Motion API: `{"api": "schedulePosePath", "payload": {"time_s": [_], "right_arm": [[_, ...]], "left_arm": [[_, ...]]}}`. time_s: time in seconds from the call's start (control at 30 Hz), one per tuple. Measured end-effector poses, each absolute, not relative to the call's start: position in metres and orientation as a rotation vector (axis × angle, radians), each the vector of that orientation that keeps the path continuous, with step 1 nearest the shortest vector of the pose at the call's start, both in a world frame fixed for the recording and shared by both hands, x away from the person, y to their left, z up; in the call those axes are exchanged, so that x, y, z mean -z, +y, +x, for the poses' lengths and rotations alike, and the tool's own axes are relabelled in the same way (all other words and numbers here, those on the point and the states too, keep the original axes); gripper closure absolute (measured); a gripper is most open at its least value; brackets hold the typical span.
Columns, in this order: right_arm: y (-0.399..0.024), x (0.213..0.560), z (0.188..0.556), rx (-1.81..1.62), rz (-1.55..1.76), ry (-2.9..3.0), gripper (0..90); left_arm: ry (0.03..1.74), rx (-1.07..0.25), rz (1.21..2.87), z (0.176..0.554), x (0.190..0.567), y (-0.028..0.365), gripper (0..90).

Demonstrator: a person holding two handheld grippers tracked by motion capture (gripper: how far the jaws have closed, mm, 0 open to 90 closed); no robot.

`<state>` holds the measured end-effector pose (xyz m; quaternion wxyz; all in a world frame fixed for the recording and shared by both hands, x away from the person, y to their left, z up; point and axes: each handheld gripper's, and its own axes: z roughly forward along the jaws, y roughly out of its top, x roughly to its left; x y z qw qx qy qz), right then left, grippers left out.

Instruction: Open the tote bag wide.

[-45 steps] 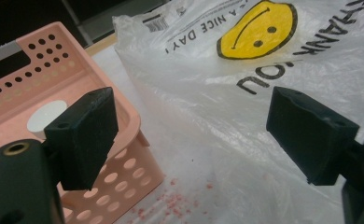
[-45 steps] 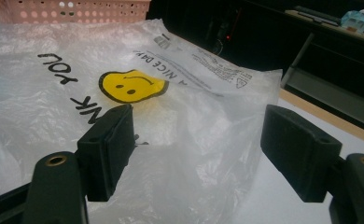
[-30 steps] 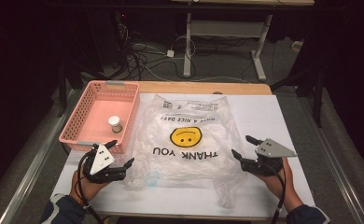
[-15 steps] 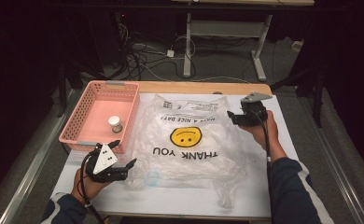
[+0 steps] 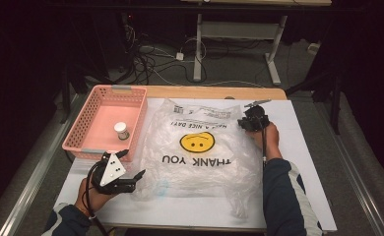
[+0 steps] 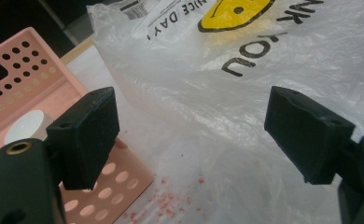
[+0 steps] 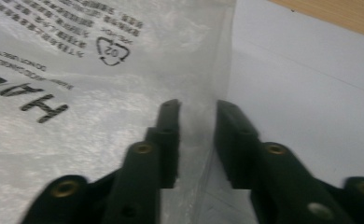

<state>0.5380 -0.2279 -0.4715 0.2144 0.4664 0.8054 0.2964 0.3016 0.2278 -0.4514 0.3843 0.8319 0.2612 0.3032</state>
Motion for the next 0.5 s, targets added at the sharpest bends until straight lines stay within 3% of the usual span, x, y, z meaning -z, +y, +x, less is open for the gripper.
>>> {"api": "schedulePosePath", "payload": {"time_s": [0.1, 0.5], "right_arm": [[-0.224, 0.469, 0.536, -0.761, 1.271, 2.242, 88.9], [-0.274, 0.466, 0.518, -0.637, 1.493, 2.05, 89.9]], "left_arm": [[0.671, -0.772, 2.12, 0.302, 0.452, 0.227, 17.5], [0.69, -0.783, 2.132, 0.305, 0.454, 0.228, 17.6]]}}
